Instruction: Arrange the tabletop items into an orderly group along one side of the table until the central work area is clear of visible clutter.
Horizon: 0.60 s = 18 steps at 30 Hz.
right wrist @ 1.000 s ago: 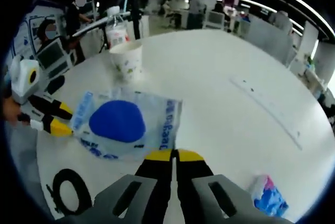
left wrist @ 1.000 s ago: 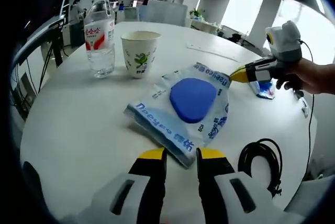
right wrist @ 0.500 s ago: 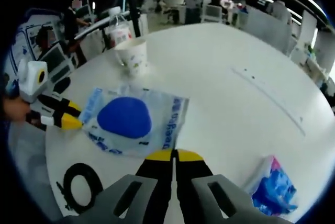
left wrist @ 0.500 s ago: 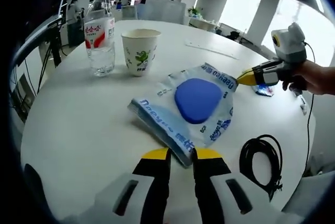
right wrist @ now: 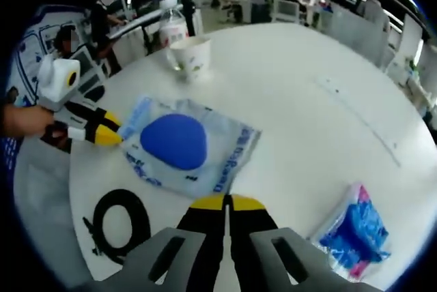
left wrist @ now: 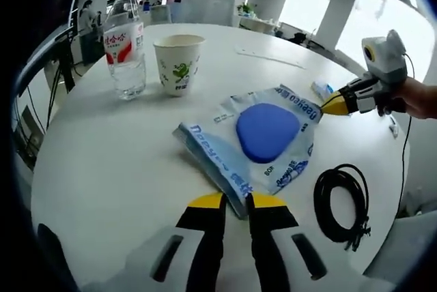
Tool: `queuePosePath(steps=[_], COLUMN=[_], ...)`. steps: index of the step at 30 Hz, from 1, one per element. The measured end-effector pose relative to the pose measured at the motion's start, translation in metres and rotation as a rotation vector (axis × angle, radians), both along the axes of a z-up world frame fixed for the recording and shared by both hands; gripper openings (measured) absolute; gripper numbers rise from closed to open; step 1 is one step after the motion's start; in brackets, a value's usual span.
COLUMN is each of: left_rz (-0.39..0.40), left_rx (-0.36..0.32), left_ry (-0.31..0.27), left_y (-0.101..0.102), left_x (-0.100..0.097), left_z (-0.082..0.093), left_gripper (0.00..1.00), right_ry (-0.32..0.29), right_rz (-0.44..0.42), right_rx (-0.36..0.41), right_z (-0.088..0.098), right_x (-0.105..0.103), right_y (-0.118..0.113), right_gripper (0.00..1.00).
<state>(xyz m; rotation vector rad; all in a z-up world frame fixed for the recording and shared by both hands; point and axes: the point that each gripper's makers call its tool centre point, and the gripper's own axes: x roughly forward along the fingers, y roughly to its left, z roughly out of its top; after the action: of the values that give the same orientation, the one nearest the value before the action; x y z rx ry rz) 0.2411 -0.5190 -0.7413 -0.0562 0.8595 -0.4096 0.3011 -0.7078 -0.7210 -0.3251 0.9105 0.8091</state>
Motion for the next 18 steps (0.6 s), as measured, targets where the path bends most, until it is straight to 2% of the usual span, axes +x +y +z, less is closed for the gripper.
queuePosePath(steps=[1, 5, 8, 13, 18], left_rz=[-0.006, -0.005, 0.002, 0.022, 0.021], left_rx=[0.011, 0.03, 0.035, 0.031, 0.04], left_ry=[-0.004, -0.01, -0.011, -0.007, -0.009], left_y=[0.002, 0.006, 0.009, 0.01, 0.008], left_x=[0.001, 0.001, 0.004, 0.005, 0.007], left_z=[0.0, 0.001, 0.001, 0.002, 0.003], left_gripper=[0.12, 0.11, 0.12, 0.17, 0.21], right_ry=[0.005, 0.087, 0.104, 0.081, 0.06], right_rz=[-0.001, -0.065, -0.09, -0.092, -0.11], right_rx=[0.001, 0.044, 0.077, 0.09, 0.133], right_z=[-0.001, -0.006, -0.006, -0.005, -0.001], right_x=[-0.001, -0.016, -0.022, -0.022, -0.015], right_y=[0.0, -0.001, -0.002, -0.003, 0.002], right_gripper=[0.0, 0.0, 0.0, 0.0, 0.04])
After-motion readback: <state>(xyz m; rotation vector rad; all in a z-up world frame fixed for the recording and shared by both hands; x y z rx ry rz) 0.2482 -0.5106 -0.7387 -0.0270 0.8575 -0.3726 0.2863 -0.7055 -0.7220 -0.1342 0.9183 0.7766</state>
